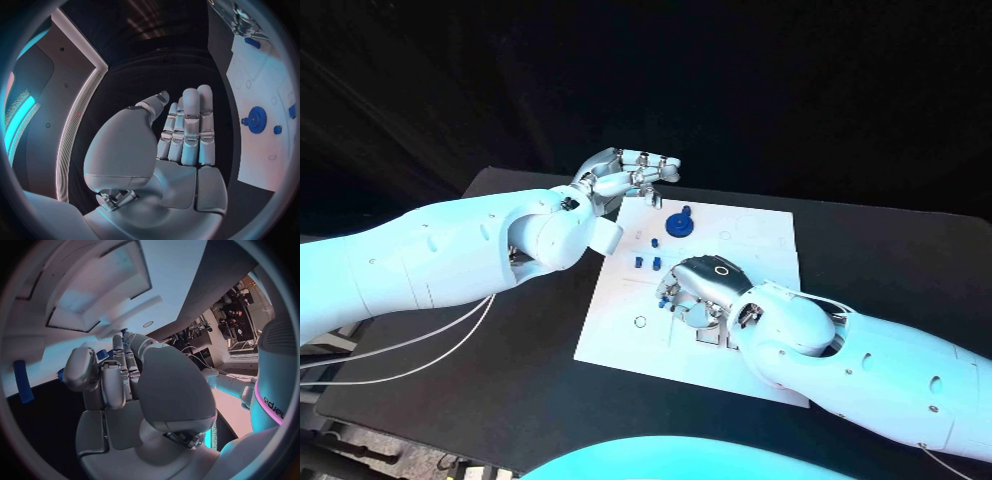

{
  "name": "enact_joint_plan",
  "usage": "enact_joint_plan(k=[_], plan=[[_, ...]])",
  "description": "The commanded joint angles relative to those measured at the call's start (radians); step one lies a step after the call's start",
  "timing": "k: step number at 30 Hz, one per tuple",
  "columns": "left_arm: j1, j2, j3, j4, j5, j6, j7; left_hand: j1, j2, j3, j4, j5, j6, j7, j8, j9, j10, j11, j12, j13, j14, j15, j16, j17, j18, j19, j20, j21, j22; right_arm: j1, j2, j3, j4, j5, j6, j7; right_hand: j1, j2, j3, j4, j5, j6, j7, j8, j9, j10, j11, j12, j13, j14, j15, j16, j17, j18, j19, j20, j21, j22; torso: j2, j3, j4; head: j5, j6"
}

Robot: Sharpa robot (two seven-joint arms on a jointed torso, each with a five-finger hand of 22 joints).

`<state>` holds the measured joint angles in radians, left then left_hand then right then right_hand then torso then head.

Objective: Assemble the parts on the task board

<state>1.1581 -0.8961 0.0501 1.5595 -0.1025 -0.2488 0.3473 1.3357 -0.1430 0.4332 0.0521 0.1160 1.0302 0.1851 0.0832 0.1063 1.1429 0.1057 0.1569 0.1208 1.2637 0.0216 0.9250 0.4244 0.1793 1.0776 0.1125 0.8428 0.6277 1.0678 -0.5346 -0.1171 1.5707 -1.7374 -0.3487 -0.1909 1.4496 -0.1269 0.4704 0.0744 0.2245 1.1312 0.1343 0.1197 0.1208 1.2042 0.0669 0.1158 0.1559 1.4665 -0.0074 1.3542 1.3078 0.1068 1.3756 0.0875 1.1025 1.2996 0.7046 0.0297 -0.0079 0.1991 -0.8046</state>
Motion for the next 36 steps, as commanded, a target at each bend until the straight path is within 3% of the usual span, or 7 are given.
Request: enact_joint_plan(k=[1,11,18,22,29,36], plan=[[0.001,0.003,0.0,0.002,0.002,0.02,0.003,0.002,0.007,-0.004,0.001,-0.001,-0.005,-0.001,-0.004,-0.002,-0.006,0.002,0.005,-0.001,-0.004,0.002,-0.004,-0.001,0.006,0.006,0.001,-0.007,-0.002,-0.003,0.002,-0.001,-0.002,-0.013,0.03,0.003,-0.01,0.002,0.001,-0.006,0.003,0.0,0.005,0.006,0.001,0.003,0.004,-0.006,0.0,0.054,-0.004,0.006,0.002,-0.015,0.009,0.001,0.006,0.002,0.0,0.0006,-0.0004,0.002,-0.002],[0.002,0.004,0.001,0.002,0.002,0.02,0.002,0.004,0.008,-0.005,0.0,-0.001,-0.005,-0.001,-0.004,-0.002,-0.007,0.002,0.005,-0.001,-0.004,0.002,-0.004,-0.002,0.006,0.007,0.001,-0.008,-0.002,-0.005,0.011,-0.003,-0.012,-0.015,0.06,-0.007,-0.023,-0.001,-0.001,-0.005,0.0,-0.007,0.007,0.001,0.0,-0.007,0.007,-0.016,-0.003,0.054,-0.002,0.005,0.0,-0.014,0.005,0.003,-0.002,-0.001,0.0,0.0003,-0.0009,0.004,-0.006],[0.002,0.005,0.001,0.001,0.001,0.019,0.0,0.004,0.008,-0.005,0.0,-0.001,-0.005,-0.001,-0.004,-0.002,-0.007,0.002,0.005,-0.001,-0.004,0.002,-0.004,-0.002,0.006,0.007,0.001,-0.008,-0.002,-0.008,0.021,-0.005,-0.025,-0.014,0.077,-0.021,-0.065,-0.02,-0.005,0.004,-0.011,-0.046,0.022,-0.027,-0.01,-0.081,0.029,-0.054,-0.029,0.053,0.016,0.008,0.001,-0.01,-0.008,0.016,-0.029,-0.011,-0.001,0.0002,-0.0003,0.006,-0.005],[0.002,0.005,0.001,0.0,0.0,0.016,-0.003,0.006,0.013,-0.006,0.0,-0.001,-0.006,-0.001,-0.003,-0.002,-0.008,0.002,0.006,-0.001,-0.004,0.002,-0.005,-0.004,0.006,0.007,0.001,-0.01,-0.004,-0.011,0.017,-0.005,-0.022,-0.023,0.04,-0.036,-0.075,-0.032,-0.012,-0.002,0.004,-0.062,0.032,-0.04,-0.015,-0.144,0.043,-0.053,-0.048,0.053,0.028,0.015,0.007,-0.006,-0.02,0.026,-0.053,-0.022,-0.001,0.0,-0.0011,0.005,-0.003],[0.002,0.005,0.001,-0.003,-0.002,0.016,-0.007,0.006,0.013,-0.006,0.0,-0.001,-0.006,-0.001,-0.003,-0.002,-0.008,0.002,0.006,-0.001,-0.004,0.002,-0.005,-0.004,0.006,0.008,0.001,-0.01,-0.004,-0.014,-0.002,-0.006,-0.005,-0.029,-0.039,-0.045,-0.082,-0.039,-0.03,-0.009,0.006,-0.091,0.038,-0.056,-0.024,-0.194,0.051,-0.048,-0.064,0.037,0.035,-0.021,-0.037,0.006,-0.049,0.036,-0.115,-0.052,-0.002,0.0004,-0.0013,0.003,0.001],[0.002,0.005,0.0,-0.005,-0.003,0.014,-0.011,0.008,0.018,-0.006,0.0,-0.001,-0.006,-0.001,-0.003,-0.002,-0.008,0.002,0.007,-0.002,-0.004,0.002,-0.006,-0.005,0.006,0.008,0.001,-0.012,-0.005,-0.014,-0.068,-0.003,0.068,-0.015,-0.145,-0.035,-0.078,-0.037,-0.04,-0.017,0.012,-0.103,0.035,-0.053,-0.029,-0.219,0.051,-0.034,-0.072,0.023,0.036,-0.053,-0.075,0.013,-0.07,0.039,-0.157,-0.072,-0.003,0.0,-0.0023,-0.002,0.009]])
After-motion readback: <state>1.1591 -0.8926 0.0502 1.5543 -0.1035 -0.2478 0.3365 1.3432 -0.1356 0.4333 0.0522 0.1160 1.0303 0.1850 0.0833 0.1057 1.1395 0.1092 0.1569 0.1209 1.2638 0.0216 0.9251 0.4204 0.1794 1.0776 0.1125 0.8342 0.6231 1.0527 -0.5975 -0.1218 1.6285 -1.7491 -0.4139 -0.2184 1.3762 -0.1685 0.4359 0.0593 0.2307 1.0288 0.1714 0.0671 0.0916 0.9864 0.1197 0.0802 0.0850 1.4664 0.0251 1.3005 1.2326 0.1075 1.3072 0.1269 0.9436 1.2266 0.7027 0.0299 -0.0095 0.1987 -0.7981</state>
